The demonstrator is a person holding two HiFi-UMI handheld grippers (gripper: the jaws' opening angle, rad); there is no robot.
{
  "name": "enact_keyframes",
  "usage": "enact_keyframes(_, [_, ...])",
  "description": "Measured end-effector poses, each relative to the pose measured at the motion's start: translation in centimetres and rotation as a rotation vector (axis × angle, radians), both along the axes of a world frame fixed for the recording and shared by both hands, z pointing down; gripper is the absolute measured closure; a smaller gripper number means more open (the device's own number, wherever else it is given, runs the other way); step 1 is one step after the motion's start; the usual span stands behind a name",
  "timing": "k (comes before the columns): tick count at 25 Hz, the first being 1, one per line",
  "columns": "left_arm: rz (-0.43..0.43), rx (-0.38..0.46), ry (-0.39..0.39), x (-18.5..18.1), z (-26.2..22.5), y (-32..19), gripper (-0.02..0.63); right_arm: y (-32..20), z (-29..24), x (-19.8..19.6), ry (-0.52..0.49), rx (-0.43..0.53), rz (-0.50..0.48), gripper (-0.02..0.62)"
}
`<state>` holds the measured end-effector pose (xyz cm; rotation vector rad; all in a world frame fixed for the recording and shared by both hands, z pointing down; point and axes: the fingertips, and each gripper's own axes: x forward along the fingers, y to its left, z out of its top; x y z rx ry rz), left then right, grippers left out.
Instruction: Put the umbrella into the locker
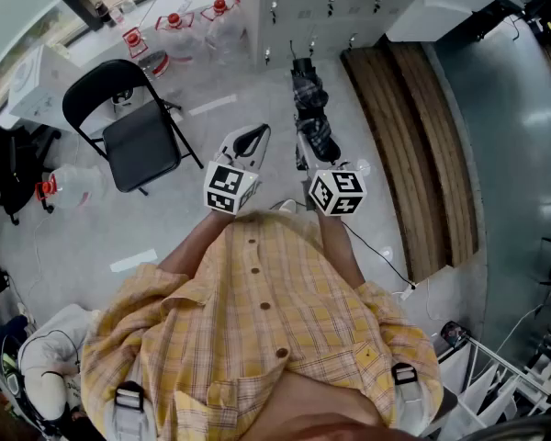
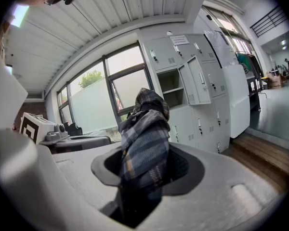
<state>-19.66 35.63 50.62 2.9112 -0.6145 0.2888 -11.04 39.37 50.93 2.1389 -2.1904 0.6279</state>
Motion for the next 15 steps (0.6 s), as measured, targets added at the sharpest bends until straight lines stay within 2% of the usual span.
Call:
enact_keyframes(9, [-0.009, -0.002, -0.021, 0.2, 0.4, 0.6, 0.601, 0.4, -0.1, 0.1, 0.007, 0.005, -0.016, 0.420])
enact_keyframes(15, [-0.026, -0.003, -0.037, 1.6, 0.7, 1.2, 0.601, 1.0, 0.1, 1.6, 0.004, 0.008, -0.029, 0.420])
